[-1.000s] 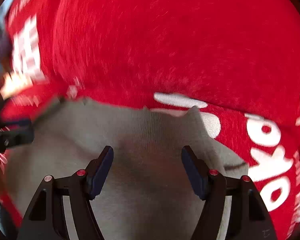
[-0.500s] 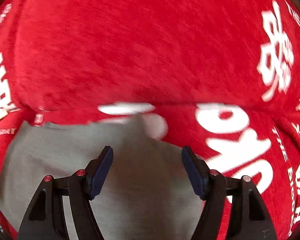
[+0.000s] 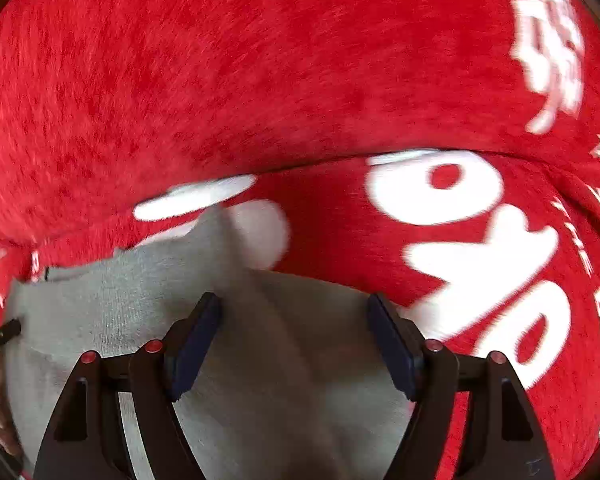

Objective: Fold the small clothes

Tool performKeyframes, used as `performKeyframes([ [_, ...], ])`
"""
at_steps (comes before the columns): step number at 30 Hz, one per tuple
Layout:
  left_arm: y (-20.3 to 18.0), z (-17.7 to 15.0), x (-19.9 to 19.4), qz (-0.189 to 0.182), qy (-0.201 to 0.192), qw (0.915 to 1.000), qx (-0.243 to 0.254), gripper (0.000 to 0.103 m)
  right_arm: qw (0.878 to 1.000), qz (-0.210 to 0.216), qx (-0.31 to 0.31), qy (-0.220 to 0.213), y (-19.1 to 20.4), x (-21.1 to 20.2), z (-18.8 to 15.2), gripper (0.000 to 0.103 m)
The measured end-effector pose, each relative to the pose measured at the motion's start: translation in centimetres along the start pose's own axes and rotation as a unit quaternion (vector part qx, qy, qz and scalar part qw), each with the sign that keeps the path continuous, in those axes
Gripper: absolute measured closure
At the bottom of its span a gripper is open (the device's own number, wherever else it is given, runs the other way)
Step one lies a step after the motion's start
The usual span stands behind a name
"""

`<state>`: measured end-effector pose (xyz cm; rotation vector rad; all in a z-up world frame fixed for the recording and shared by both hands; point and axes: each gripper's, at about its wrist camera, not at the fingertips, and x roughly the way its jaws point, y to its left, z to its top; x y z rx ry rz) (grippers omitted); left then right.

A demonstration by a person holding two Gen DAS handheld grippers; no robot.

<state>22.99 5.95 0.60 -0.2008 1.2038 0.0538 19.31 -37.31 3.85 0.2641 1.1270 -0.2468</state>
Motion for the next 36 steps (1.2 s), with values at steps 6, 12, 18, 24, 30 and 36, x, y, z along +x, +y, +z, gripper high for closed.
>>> performKeyframes([
  [6, -4.6, -4.3, -5.1, -0.051, -0.038, 0.9957, 0.067, 0.002, 0.992, 0.054, -0.109, -0.02, 8.3, -4.0, -4.4, 0.024],
  [12, -5.9, -5.2, -2.1, -0.001, -0.023, 0.9953, 0.094, 0.002, 0.988, 0.039, -0.148, 0.005, 9.5, -1.4, -6.4, 0.023],
  [18, 2.0, -3.3, -1.8, -0.006, 0.014, 0.9999, 0.008, 0.002, 0.999, -0.024, -0.031, 0.016, -0.9, -1.3, -5.0, 0.021],
  [24, 1.7, -6.7, -7.1, -0.028, -0.039, 0.9988, -0.009, 0.002, 0.999, 0.005, -0.034, -0.039, 0.6, -6.9, -8.1, 0.021],
  [30, -4.5, -12.7, -8.5, -0.018, -0.071, 0.9906, 0.115, 0.002, 0.982, 0.053, -0.177, -0.04, 9.6, -8.6, -15.6, 0.021],
  [36, 1.3, -14.4, -6.6, 0.013, -0.05, 0.9957, 0.077, 0.001, 0.988, 0.049, -0.142, -0.041, 5.1, -7.4, -16.7, 0.021],
])
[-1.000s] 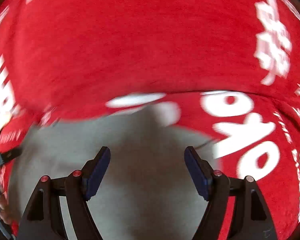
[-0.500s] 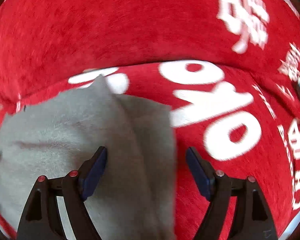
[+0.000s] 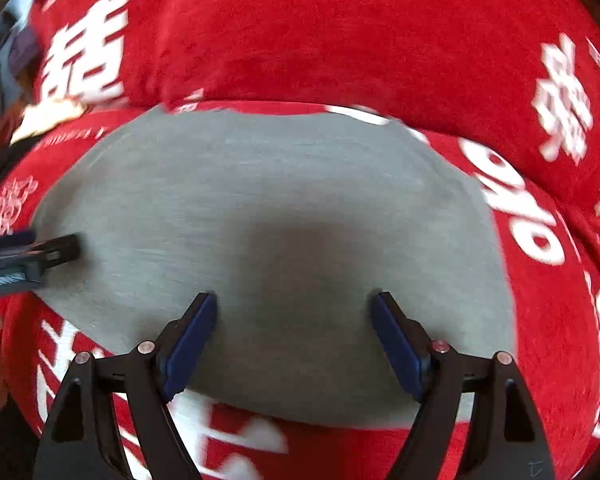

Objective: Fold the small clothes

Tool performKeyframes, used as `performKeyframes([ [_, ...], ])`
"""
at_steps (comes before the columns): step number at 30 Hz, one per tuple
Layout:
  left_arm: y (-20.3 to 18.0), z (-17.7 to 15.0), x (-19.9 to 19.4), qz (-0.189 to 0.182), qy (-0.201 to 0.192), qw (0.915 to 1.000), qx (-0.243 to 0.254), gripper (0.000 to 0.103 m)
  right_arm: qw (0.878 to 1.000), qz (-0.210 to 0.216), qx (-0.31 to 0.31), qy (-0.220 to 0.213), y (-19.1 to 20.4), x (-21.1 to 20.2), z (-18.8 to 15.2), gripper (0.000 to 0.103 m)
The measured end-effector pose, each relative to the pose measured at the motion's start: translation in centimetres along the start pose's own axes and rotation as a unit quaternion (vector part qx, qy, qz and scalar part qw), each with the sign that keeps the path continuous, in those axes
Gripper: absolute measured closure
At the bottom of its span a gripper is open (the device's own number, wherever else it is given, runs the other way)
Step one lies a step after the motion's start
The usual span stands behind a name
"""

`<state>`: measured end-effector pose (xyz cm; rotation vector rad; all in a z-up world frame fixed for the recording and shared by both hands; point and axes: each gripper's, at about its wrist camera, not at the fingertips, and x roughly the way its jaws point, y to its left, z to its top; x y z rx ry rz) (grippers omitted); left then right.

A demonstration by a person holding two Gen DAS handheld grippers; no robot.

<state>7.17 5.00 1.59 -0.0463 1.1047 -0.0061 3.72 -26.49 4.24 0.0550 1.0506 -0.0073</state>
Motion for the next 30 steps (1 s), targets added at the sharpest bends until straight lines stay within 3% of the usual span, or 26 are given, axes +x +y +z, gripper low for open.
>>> performKeyframes([
  [2, 2.8, -0.5, 0.3, -0.013, 0.007, 0.9997, -0.021, 0.0, 0.999, -0.013, 0.03, 0.006, -3.0, -0.2, -1.0, 0.021],
  [5, 5.9, -1.1, 0.0, -0.039, 0.025, 0.9969, -0.064, 0.0, 0.999, 0.011, 0.045, -0.003, -5.6, -1.6, -2.3, 0.023],
  [8, 6.9, -2.2, -2.0, -0.008, 0.0, 0.9973, -0.074, 0.0, 0.998, -0.063, 0.031, -0.002, -4.6, -3.9, -2.5, 0.022],
  [12, 4.0, -3.2, -4.2, -0.038, -0.017, 0.9973, -0.061, 0.0, 0.999, -0.01, 0.025, -0.031, -1.1, -5.9, -2.2, 0.022],
  [15, -0.3, -3.2, -4.8, -0.06, -0.031, 0.9975, -0.021, 0.0, 0.999, -0.002, -0.036, -0.028, 4.3, -4.6, -2.1, 0.022],
  [18, -2.6, -3.5, -3.3, -0.042, -0.017, 0.999, 0.004, 0.0, 0.999, 0.005, -0.049, 0.007, 6.1, -2.2, -2.9, 0.022],
  [19, -2.6, -3.8, -2.4, -0.022, -0.007, 0.9997, 0.011, 0.0, 0.999, 0.009, -0.039, 0.008, 5.4, -1.8, -3.3, 0.022],
  [21, -1.0, -4.4, -1.9, -0.048, -0.017, 0.9987, -0.005, 0.0, 1.0, 0.016, -0.02, -0.004, 3.4, -2.2, -3.8, 0.022],
  [23, 0.5, -4.8, -1.9, -0.056, -0.009, 0.9983, -0.013, 0.0, 1.0, 0.0, -0.015, -0.003, 1.2, -2.5, -4.4, 0.022],
  [25, 1.5, -5.3, -2.0, -0.061, -0.005, 0.998, -0.013, 0.0, 1.0, 0.012, -0.011, -0.008, -0.7, -3.1, -5.0, 0.021],
  [27, 2.5, -5.7, -2.2, -0.02, 0.007, 0.9996, -0.019, 0.0, 0.999, -0.029, -0.007, 0.015, -2.2, -3.3, -5.4, 0.021],
  [30, 4.2, -5.0, -4.0, -0.041, -0.009, 0.9979, -0.05, 0.0, 0.999, 0.005, 0.044, 0.001, -4.0, -5.3, -5.1, 0.02],
])
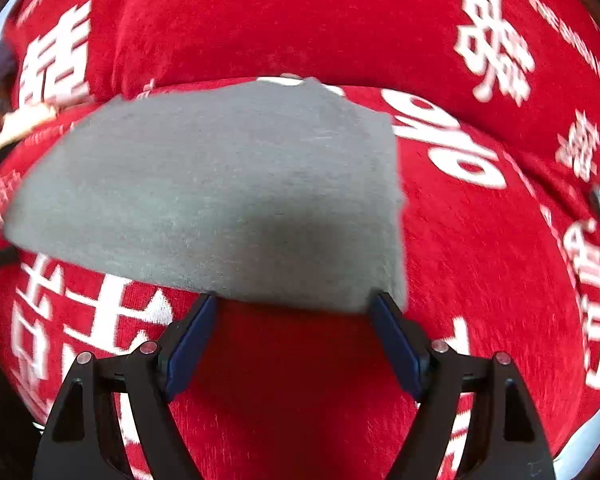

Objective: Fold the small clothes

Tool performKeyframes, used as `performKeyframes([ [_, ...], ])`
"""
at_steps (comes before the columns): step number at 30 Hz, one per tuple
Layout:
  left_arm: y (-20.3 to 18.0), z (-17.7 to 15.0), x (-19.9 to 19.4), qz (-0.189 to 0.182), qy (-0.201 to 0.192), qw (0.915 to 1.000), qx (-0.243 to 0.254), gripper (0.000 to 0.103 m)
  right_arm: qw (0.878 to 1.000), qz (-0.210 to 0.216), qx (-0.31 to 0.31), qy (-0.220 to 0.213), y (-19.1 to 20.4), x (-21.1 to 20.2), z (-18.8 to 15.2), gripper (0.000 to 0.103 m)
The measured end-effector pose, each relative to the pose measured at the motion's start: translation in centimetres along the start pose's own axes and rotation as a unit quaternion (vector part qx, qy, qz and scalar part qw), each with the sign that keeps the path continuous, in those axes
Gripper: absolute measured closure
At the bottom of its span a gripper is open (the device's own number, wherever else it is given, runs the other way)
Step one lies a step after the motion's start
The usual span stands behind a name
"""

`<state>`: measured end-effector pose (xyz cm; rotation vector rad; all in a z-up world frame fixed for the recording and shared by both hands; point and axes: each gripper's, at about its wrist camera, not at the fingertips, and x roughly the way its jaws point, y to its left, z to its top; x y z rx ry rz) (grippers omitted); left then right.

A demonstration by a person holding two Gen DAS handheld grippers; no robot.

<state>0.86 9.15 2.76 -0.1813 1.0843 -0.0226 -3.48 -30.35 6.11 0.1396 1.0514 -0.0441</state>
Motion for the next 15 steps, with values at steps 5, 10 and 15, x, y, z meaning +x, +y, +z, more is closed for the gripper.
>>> performKeyframes([
  [5, -3.8, 4.1, -1.1, -0.017, -0.023, 0.9995, 0.011, 0.0, 0.999, -0.004, -0.021, -0.024, 3.0, 0.5, 3.5, 0.019],
  [10, -10.9, 6.3, 3.5, 0.031, 0.021, 0.9944, 0.099, 0.0, 0.998, -0.019, -0.042, 0.041, 6.2, 6.1, 6.7, 0.018],
  [15, -11.0, 9.8, 7.6, 0.03, 0.062, 0.9955, 0.064, 0.0, 0.997, -0.035, -0.007, 0.062, 4.5, 9.1, 10.9, 0.012],
])
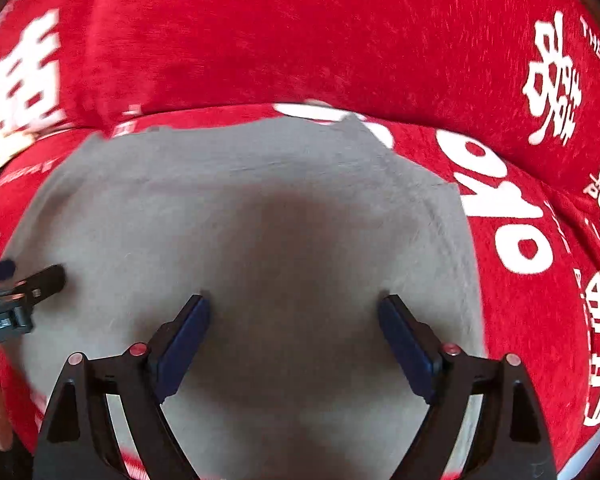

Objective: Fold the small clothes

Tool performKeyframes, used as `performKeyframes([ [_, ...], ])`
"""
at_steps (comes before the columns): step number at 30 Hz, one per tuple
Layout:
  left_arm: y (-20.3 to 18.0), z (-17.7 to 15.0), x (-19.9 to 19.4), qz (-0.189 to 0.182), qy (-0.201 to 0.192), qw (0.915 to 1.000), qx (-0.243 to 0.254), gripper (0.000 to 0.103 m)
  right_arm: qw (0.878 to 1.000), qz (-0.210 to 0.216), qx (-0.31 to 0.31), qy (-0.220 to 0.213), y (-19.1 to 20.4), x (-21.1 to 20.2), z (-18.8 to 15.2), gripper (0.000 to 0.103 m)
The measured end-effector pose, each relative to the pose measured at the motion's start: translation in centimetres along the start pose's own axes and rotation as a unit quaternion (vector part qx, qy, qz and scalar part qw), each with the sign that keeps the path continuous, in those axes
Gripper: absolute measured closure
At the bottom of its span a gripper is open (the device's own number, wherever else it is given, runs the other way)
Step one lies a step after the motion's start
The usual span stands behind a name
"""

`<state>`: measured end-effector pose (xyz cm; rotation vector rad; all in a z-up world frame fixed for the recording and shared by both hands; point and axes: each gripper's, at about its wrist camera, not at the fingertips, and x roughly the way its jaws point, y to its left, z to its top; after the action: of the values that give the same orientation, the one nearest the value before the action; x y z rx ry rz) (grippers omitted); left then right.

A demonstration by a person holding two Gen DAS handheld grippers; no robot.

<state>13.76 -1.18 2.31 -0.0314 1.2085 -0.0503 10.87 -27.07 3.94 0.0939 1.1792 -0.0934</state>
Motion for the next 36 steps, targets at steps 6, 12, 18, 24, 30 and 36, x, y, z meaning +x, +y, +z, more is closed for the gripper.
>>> performKeyframes([
  [6, 0.8, 3.4, 2.3, -0.013, 0.012, 0.9998, -0.012, 0.0, 1.0, -0.019, 0.011, 0.016, -1.9, 2.8, 3.3, 0.0],
  [12, 1.0, 5.1, 3.9, -0.014, 0.007, 0.9998, -0.009, 0.0, 0.999, -0.008, 0.038, -0.016, -2.4, 3.8, 3.8, 0.0],
  [18, 0.9, 5.7, 4.8, -0.012, -0.017, 0.9998, -0.007, 0.0, 0.998, -0.012, 0.04, -0.04, -2.3, 3.9, 3.7, 0.0],
  [24, 0.8, 6.1, 5.3, -0.01, -0.034, 0.9993, -0.008, 0.0, 0.998, -0.016, 0.043, -0.05, -2.3, 4.0, 3.7, 0.0],
  [30, 0.9, 6.7, 5.5, -0.01, -0.016, 0.9998, -0.009, 0.0, 0.998, -0.021, 0.041, -0.033, -2.2, 4.1, 4.2, 0.0],
  [36, 0.2, 9.2, 6.9, 0.006, 0.026, 0.9997, 0.0, 0.0, 0.997, -0.031, 0.056, 0.042, -2.9, 5.9, 8.3, 0.0],
])
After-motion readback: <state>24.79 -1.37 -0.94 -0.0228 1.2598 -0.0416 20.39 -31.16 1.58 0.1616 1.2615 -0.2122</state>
